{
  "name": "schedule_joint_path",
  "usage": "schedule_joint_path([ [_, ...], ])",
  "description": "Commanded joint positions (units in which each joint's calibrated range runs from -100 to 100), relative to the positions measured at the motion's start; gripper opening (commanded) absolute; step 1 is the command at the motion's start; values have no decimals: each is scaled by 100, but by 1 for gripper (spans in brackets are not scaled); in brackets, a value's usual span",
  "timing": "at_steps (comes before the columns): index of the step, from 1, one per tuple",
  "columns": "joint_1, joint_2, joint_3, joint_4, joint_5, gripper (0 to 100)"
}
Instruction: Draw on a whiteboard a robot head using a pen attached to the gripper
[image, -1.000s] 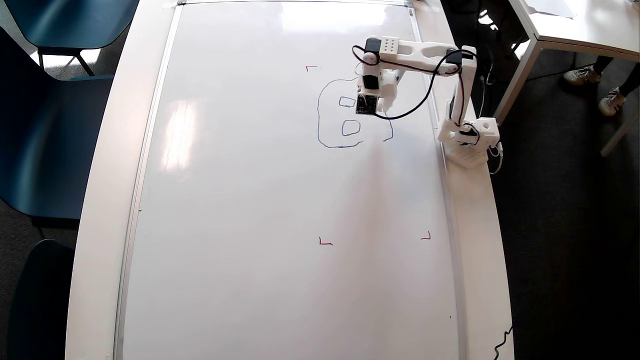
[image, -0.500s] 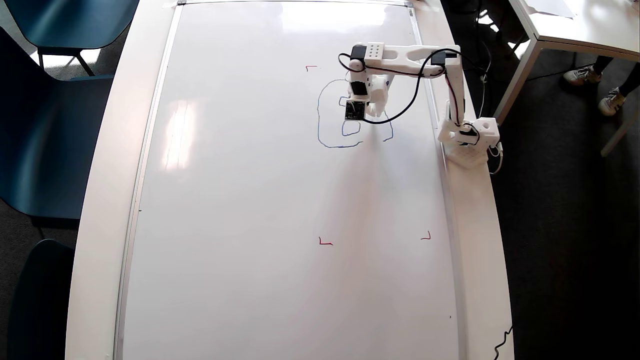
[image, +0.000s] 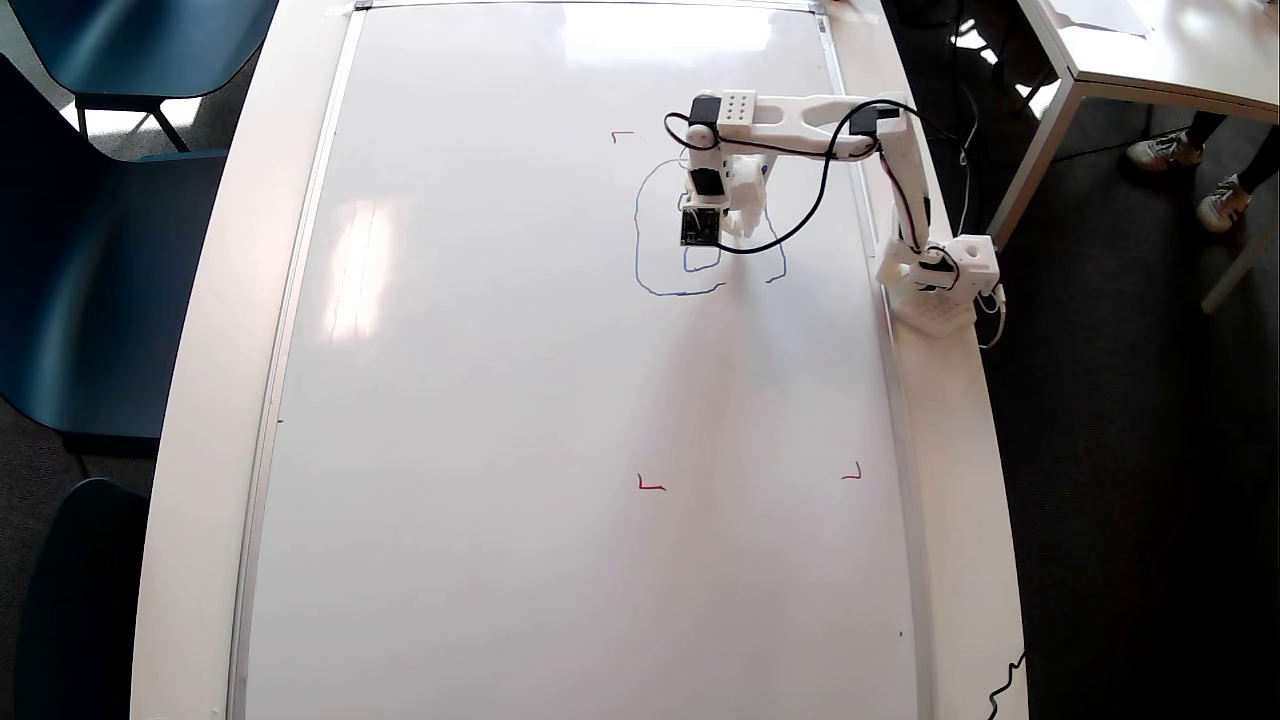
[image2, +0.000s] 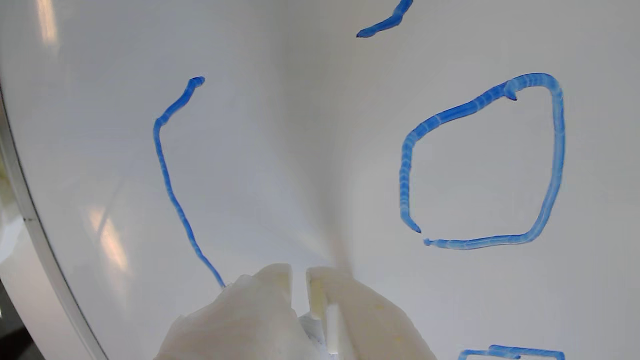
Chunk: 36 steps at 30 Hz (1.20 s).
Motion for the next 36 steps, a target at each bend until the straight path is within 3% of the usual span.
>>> schedule_joint_path([
  [1,15,35,-304,-42,-10,1],
  [26,590,-49,-223,1,178,1],
  [36,583,-636,594,-59,199,1],
])
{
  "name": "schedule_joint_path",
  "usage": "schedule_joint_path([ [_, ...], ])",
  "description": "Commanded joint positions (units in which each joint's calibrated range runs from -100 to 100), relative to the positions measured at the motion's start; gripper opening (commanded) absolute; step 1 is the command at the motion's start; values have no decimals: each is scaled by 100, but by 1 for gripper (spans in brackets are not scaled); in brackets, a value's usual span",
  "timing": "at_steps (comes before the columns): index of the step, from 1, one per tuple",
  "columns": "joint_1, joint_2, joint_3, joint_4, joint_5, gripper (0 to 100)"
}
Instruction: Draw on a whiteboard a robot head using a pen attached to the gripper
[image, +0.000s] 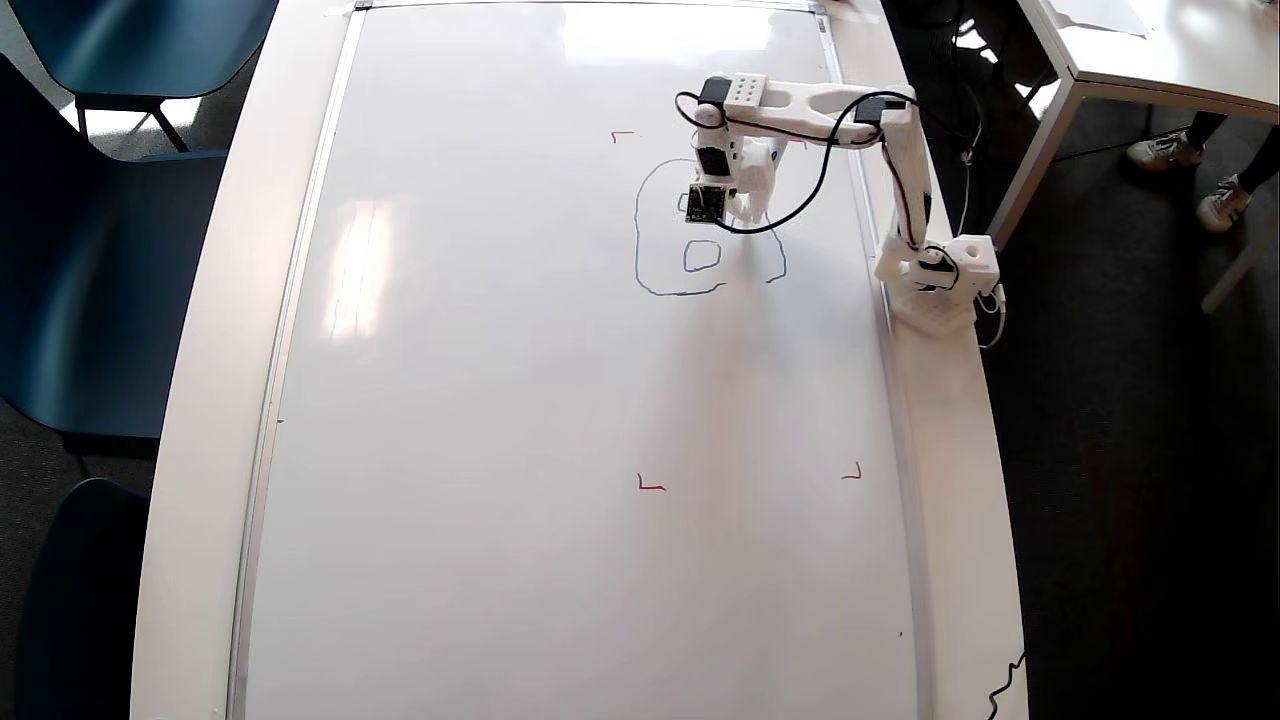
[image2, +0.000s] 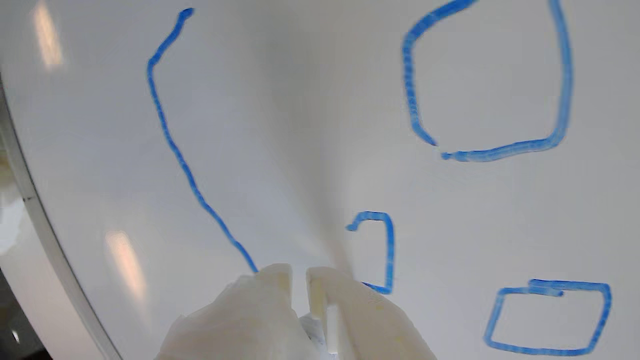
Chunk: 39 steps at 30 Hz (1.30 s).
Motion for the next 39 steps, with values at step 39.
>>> schedule_joint_path([
  [39,-520,-248,419,-209,-18,1],
])
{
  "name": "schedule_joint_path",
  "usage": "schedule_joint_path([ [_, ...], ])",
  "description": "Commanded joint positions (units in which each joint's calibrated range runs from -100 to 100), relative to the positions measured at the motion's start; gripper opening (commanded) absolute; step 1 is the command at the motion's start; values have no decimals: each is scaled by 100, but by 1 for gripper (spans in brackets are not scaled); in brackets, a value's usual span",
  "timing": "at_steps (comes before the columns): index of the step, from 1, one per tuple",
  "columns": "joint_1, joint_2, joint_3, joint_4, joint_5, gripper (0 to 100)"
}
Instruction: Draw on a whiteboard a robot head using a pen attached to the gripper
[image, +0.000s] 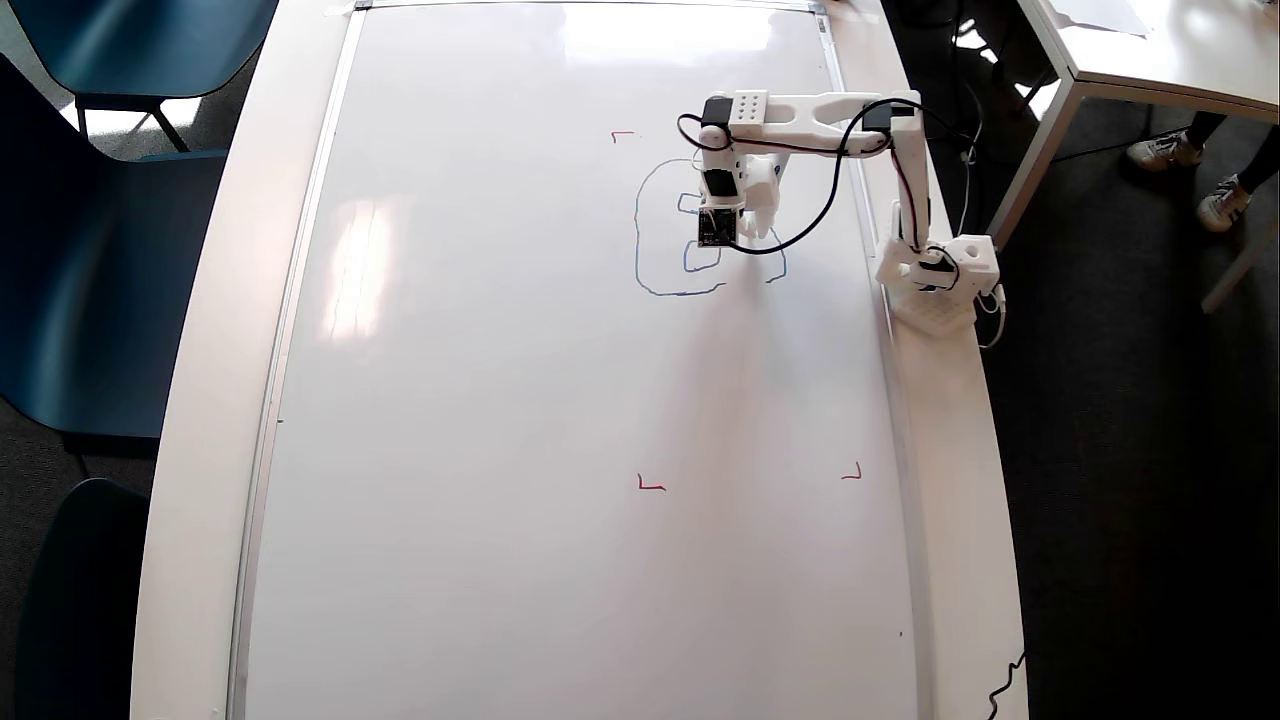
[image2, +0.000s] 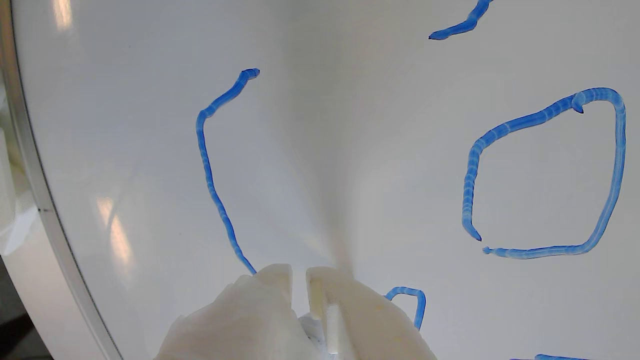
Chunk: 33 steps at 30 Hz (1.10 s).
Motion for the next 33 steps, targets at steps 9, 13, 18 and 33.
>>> schedule_joint_path([
  [9,-23,367,-474,-109,-13,1],
  [13,-23,467,-673,-100,-13,1],
  [18,7,518,-791,-92,-7,1],
  [33,-30,-287,380,-170,-7,1],
])
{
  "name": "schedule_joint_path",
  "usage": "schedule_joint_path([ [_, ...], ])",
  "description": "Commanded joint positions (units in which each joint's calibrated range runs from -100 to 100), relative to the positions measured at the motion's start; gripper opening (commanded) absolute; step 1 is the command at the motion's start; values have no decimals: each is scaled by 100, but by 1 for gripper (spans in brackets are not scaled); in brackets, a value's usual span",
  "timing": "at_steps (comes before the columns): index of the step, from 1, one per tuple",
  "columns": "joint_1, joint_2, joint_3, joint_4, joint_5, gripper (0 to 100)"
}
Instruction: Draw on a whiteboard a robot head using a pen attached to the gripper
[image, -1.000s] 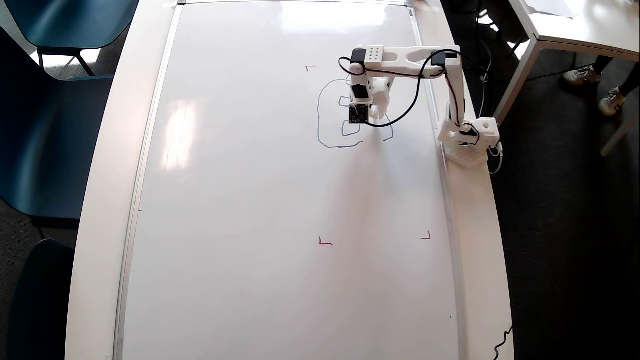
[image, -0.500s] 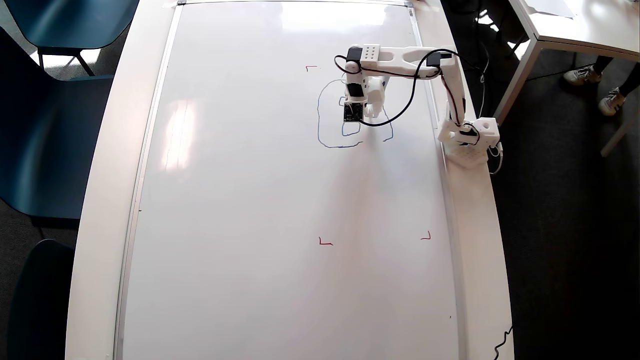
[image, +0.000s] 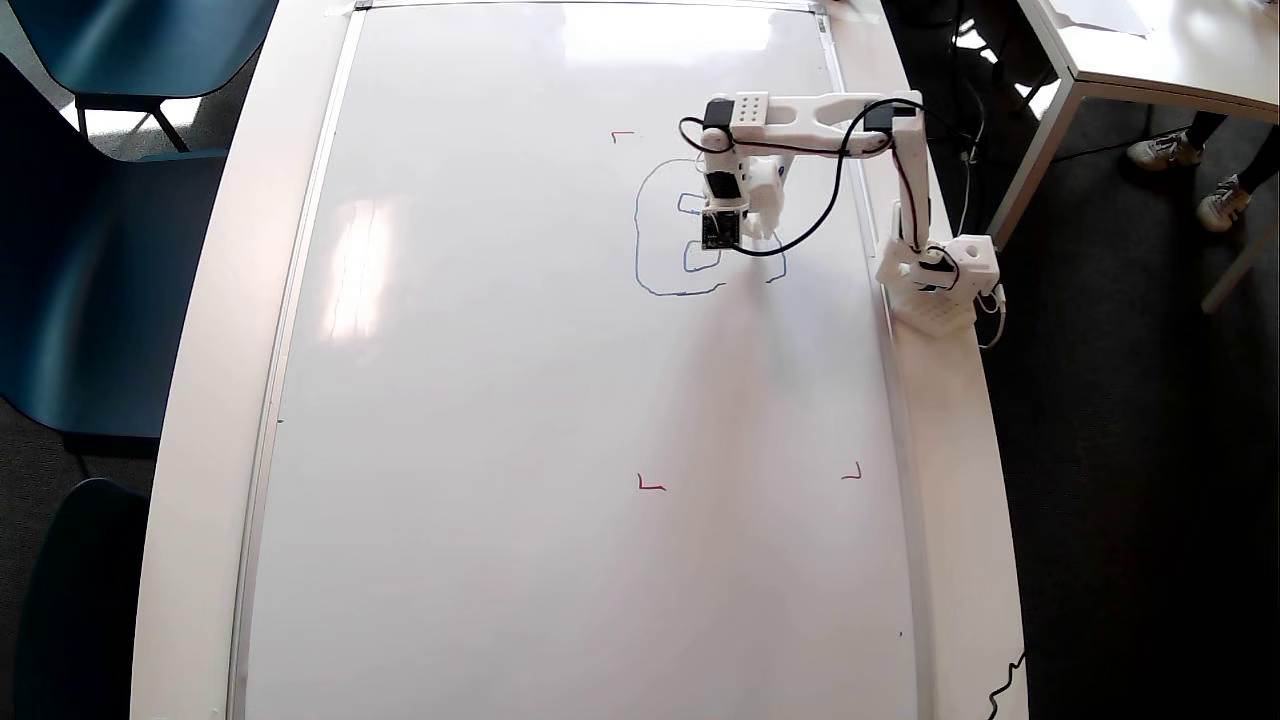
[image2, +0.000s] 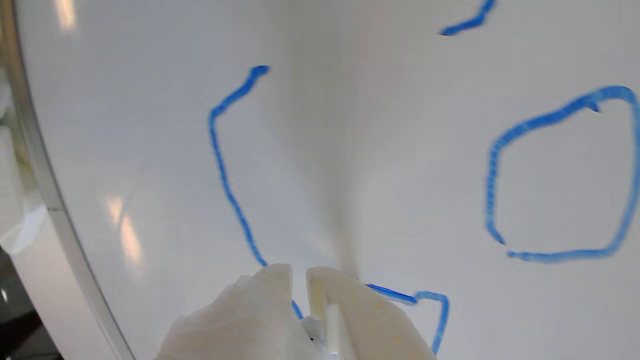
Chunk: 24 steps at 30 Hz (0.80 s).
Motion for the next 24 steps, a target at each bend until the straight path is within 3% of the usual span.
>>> schedule_joint_path([
  [1,-30,-287,197,-43,-7,1],
  [24,346,-237,-157,35,121,1],
])
